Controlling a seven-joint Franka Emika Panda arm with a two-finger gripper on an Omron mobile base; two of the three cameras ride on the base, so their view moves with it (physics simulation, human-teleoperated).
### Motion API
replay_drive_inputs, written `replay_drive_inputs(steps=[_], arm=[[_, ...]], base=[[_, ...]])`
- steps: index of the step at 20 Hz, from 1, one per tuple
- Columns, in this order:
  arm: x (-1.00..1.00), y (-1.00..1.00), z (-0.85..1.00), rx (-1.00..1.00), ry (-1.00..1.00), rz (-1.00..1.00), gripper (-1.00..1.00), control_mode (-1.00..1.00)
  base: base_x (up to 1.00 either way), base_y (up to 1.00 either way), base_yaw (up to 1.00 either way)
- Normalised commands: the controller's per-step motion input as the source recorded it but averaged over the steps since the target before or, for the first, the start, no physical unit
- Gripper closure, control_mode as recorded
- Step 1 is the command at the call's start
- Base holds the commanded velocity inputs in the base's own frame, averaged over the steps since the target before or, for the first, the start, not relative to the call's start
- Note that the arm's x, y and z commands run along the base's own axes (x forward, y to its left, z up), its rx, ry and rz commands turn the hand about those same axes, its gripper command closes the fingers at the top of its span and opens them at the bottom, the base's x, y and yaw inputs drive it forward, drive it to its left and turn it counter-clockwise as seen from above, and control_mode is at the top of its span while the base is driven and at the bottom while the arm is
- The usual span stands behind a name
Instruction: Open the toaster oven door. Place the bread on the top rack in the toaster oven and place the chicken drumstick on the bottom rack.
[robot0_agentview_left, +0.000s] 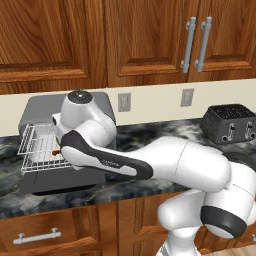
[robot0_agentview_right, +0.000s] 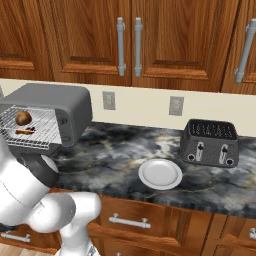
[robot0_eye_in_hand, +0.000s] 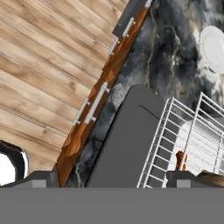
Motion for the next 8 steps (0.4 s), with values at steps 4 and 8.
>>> replay_drive_inputs(steps=[4,8], arm=[[-0.25,-0.31,-0.22,-0.16,0.05,0.02,-1.0,-1.0],[-0.02,-0.17,-0.42,-0.2,0.0,0.1,-1.0,-1.0]], base=[[0.0,0.0,0.0],[0.0,0.0,0.0]])
